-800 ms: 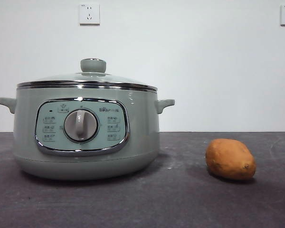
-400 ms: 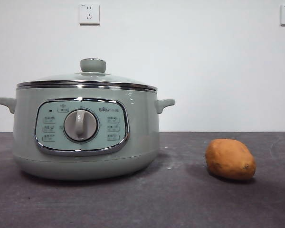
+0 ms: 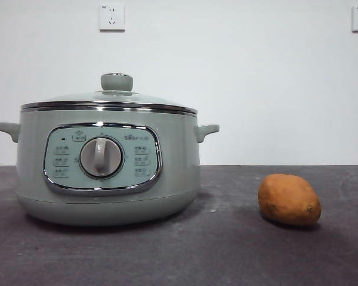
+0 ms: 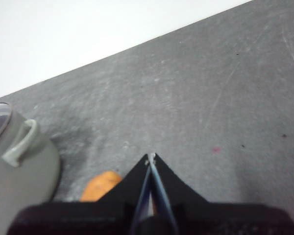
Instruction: Pick up the potato,open the lid,put the potato in the pot,close the lid
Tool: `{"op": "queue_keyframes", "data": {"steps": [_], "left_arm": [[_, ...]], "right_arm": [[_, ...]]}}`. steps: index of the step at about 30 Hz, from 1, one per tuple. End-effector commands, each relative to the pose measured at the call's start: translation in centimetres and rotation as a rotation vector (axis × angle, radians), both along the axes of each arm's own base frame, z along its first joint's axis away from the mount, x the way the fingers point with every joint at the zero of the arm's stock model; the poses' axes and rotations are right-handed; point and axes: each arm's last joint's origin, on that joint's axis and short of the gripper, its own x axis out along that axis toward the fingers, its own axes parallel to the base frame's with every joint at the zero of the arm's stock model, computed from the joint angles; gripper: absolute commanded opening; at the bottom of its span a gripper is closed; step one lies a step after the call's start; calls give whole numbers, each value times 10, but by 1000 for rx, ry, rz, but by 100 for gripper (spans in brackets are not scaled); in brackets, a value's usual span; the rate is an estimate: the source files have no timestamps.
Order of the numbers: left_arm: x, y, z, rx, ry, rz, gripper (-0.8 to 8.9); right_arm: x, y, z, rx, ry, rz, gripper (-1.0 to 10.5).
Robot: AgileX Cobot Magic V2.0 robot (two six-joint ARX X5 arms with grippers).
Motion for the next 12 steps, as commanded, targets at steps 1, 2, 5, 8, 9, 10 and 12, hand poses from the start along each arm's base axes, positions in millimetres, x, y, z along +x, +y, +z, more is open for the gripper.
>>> {"op": "queue_keyframes", "data": {"steps": [1,2,5,8,9,10,12], "left_arm": [[5,1,16,21,1,5,-6],[7,1,22,21,4,4,-6],[14,1,42,19,28,-3,-6],[25,0,59,14,67,-39,-5],[29,-1,64,11,78,-65,-5],[33,-1,69,6,89,-92,-5],[41,-3,77,-6,115,-146,-5]], "right_arm": [[10,3,22,-28,11,56,-10],[14,4,29,-34,20,78,-10],[30,9,50,-43,54,164,-10],[47,14,67,-32,113,243,-7],[53,16,72,-26,139,261,-7],[59,17,77,-26,163,268,-5],[70,19,84,-36,201,285,-1]]}}
